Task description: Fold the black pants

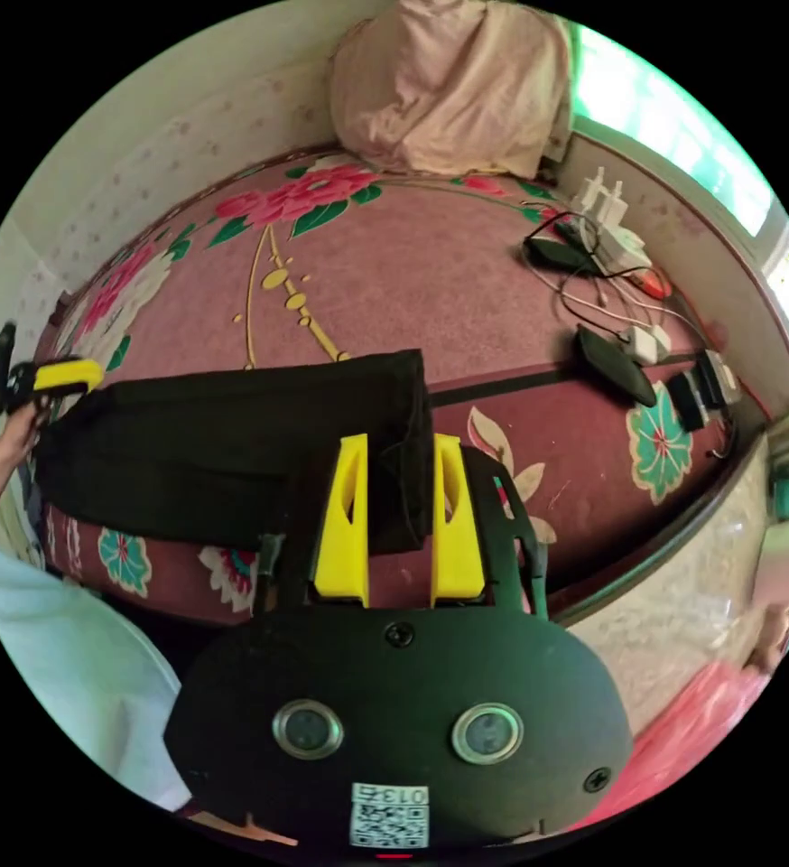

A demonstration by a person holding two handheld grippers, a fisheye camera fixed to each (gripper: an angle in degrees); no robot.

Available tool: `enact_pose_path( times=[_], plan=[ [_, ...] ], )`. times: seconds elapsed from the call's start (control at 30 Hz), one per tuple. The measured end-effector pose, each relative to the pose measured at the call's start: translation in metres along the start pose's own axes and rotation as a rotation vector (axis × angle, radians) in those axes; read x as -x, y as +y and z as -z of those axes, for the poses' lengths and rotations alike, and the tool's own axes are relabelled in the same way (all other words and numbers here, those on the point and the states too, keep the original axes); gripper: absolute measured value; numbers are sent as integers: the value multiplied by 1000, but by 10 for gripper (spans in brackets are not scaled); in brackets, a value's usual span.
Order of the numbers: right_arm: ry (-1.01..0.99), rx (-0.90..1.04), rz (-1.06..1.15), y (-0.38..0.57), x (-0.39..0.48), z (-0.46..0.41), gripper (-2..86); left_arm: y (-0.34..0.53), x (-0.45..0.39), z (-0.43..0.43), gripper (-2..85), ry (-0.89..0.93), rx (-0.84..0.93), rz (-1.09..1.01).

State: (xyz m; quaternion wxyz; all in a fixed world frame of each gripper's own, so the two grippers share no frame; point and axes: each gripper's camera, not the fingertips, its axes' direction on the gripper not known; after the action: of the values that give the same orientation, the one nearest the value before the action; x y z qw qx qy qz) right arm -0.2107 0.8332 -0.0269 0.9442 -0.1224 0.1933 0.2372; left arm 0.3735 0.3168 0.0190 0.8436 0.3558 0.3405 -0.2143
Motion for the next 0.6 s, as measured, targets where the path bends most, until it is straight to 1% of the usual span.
enact_pose_path(
  times=[0.03,0.1,0.13,0.2,0.3,0.43,0.47,0.5,0.53,0.57,0.6],
  plan=[
    [-17,27,30,-2,-3,-4,94,-22,-9,-6,53,41,-13,-29],
    [-34,112,109,-4,-11,-18,92,-106,-53,-34,67,137,-27,-171],
    [-34,123,114,-2,-13,-20,93,-125,-65,-42,69,145,-25,-207],
    [-55,124,101,9,-20,-24,97,-195,-109,-72,81,189,2,-329],
    [-66,185,68,26,-23,-41,104,-260,-149,-110,104,261,69,-418],
    [-29,172,40,47,-24,-50,105,-309,-180,-146,114,311,157,-486],
    [-25,182,37,51,-26,-58,100,-318,-187,-158,102,303,203,-505],
    [-30,208,33,55,-28,-69,93,-324,-190,-157,80,254,199,-528],
    [-36,219,27,56,-29,-75,81,-326,-192,-157,62,259,194,-551],
    [-41,210,2,58,-32,-75,56,-328,-195,-153,26,312,186,-596],
    [-50,212,4,59,-31,-72,45,-328,-196,-142,20,306,143,-622]
  ],
)
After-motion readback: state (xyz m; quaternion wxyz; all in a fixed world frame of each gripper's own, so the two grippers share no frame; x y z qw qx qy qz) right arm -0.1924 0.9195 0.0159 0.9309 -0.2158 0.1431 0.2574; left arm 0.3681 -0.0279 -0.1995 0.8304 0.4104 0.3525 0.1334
